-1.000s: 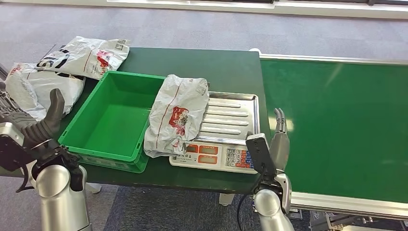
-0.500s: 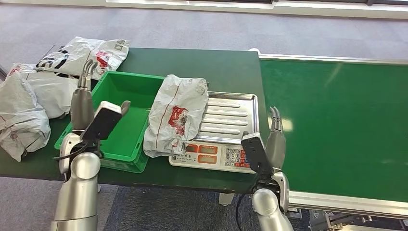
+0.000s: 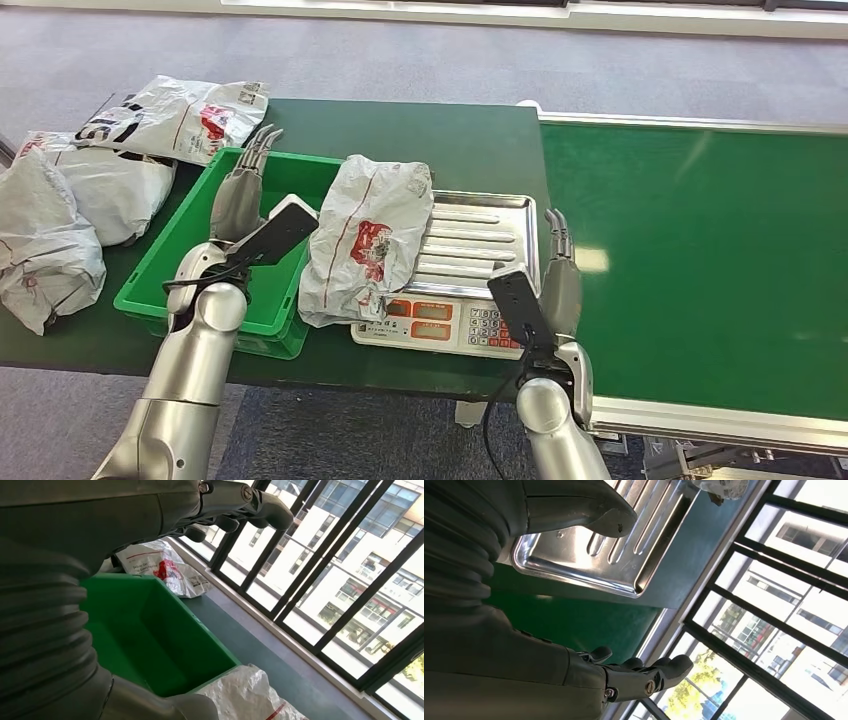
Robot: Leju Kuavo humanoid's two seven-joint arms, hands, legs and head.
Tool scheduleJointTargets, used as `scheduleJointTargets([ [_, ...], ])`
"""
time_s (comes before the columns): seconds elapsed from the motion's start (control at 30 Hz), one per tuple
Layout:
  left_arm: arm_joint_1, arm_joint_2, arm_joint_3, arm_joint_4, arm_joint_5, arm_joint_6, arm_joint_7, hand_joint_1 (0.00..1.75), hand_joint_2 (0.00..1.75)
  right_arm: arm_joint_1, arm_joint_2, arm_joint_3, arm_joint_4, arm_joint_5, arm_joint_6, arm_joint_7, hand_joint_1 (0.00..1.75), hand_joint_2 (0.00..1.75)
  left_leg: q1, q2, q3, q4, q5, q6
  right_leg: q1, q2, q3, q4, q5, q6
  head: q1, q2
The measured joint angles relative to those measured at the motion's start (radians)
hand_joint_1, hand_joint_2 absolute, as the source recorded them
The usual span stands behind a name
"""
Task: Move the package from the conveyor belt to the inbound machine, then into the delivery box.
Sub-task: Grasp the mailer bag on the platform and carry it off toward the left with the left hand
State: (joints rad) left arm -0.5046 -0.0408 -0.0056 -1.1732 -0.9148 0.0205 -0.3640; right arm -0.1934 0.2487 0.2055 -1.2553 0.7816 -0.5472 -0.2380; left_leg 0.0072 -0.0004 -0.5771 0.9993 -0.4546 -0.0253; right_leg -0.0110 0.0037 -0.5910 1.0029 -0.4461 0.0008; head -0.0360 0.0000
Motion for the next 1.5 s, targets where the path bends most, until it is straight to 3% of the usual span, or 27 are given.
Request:
scheduleJointTargets([
  [0.5, -0.102, 0.022, -0.076, 0.232, -0.060, -0.078, -0.013, 0.00, 1.75, -0.032, 0.008, 0.006, 0.041, 0.002, 0.014, -0.003, 0.00, 1.75, 0.000, 0.000, 0.000, 0.000, 0.001, 0.000, 0.000, 0.000, 0.000, 0.000, 0.000, 0.000, 0.000, 0.000],
  [1.5, -0.175, 0.017, -0.160, 0.524, -0.070, -0.082, -0.044, 0.00, 1.75, -0.053, 0.013, 0.026, 0.081, -0.011, 0.014, -0.003, 0.00, 1.75, 0.000, 0.000, 0.000, 0.000, 0.001, 0.000, 0.000, 0.000, 0.001, 0.000, 0.000, 0.000, 0.000, 0.000],
])
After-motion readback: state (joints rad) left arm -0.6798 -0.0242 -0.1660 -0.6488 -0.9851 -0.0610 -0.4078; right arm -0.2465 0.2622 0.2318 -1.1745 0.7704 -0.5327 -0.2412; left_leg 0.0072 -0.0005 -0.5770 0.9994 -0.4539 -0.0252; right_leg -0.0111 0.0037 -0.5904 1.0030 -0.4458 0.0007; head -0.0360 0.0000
